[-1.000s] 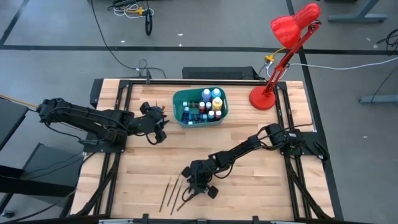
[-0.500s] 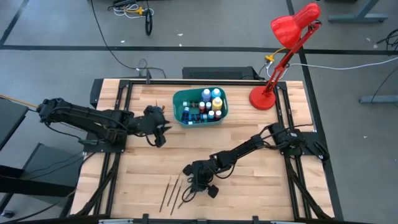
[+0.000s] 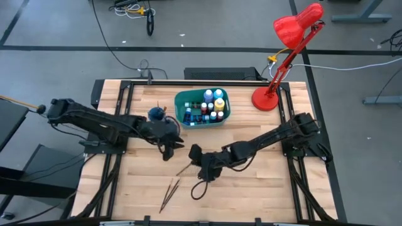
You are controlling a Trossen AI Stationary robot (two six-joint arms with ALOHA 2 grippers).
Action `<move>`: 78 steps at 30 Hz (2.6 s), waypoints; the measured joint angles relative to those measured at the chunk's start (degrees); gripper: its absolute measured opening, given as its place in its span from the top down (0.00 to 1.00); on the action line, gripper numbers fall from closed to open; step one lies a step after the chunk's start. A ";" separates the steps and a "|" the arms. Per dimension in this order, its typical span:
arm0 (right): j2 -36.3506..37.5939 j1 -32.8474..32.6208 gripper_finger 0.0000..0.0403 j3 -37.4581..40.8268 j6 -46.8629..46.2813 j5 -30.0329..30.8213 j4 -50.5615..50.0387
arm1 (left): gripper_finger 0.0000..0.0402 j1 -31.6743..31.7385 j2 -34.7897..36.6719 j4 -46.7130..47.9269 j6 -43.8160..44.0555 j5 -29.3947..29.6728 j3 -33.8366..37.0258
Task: Pick & Place Paint Supplies
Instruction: Put the silver paint brush into the blue cup
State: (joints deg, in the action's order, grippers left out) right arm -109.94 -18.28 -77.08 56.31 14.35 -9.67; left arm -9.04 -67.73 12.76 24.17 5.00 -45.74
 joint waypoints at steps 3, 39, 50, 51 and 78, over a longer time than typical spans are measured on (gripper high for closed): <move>1.28 0.17 0.99 0.00 4.60 5.67 -0.76 | 0.69 0.00 -4.44 -1.78 -2.10 -0.49 0.10; 1.08 2.75 0.92 -0.02 9.52 15.60 4.98 | 0.94 1.75 -12.52 -9.18 -9.57 -4.77 0.07; 1.08 1.26 0.78 -0.02 -9.16 31.65 -0.08 | 0.96 1.75 -12.29 -3.14 -9.56 0.14 0.05; 1.08 0.93 0.78 -0.02 -11.24 34.04 -1.75 | 0.96 1.75 -11.87 -2.34 -9.55 0.74 0.13; 4.97 1.24 0.79 -0.07 -49.84 36.30 -31.75 | 0.96 3.95 26.50 -36.94 -30.87 35.11 27.59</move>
State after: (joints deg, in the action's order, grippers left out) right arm -104.97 -17.03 -77.14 6.47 50.64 -41.42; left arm -5.08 -41.23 -24.18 -6.71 40.11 -18.15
